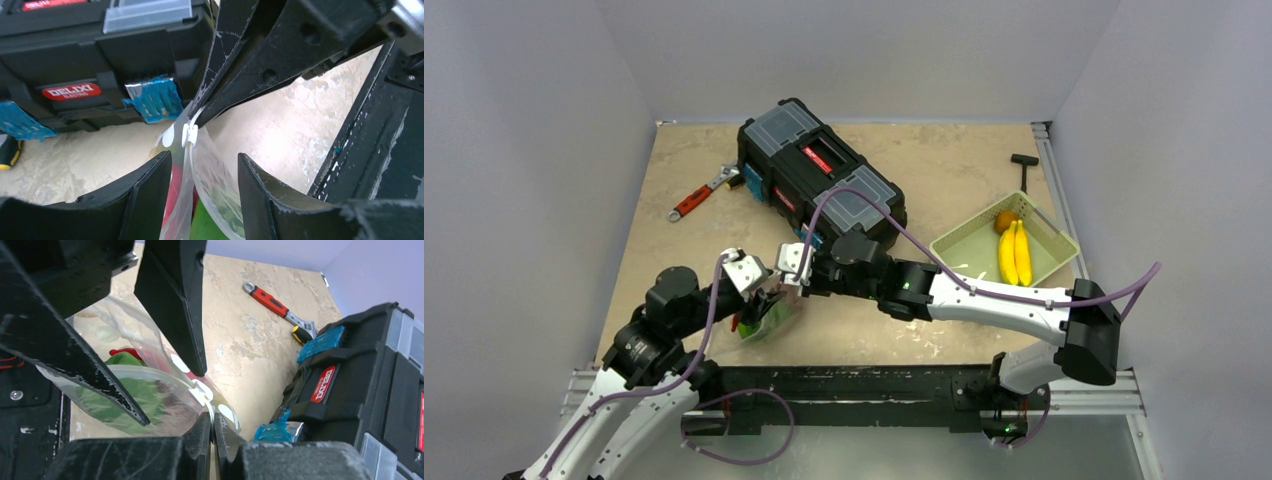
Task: Place the food in the zip-top bag and seal the zipper
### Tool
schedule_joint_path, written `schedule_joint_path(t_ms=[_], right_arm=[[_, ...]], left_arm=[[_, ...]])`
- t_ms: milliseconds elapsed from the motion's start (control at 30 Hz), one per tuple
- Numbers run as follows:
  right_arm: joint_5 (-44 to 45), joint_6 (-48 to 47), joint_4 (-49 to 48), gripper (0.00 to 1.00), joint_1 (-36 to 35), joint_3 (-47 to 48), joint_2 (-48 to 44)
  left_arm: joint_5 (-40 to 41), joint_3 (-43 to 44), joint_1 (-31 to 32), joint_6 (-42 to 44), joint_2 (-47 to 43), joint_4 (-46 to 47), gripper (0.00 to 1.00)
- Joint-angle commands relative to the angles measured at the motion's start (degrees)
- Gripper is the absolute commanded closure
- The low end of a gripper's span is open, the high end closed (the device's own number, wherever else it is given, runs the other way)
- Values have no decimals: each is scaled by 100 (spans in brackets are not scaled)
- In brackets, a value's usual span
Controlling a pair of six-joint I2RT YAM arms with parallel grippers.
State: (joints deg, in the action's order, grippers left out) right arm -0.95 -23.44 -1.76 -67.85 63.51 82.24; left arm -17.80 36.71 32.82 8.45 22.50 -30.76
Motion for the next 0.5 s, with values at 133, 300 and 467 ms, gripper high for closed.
schedule_joint_path(t_ms=[133, 300, 467], right_arm=[[167, 596, -567, 100, -19, -192, -222], [134, 569, -600, 100, -25, -216, -311], [246, 568, -676, 100, -24, -257, -336]], left_arm=[[167, -233, 25, 121, -150, 1205, 48], [-73, 33, 27, 440, 413, 1052, 60], [-178, 145, 23, 577, 608, 971, 75]])
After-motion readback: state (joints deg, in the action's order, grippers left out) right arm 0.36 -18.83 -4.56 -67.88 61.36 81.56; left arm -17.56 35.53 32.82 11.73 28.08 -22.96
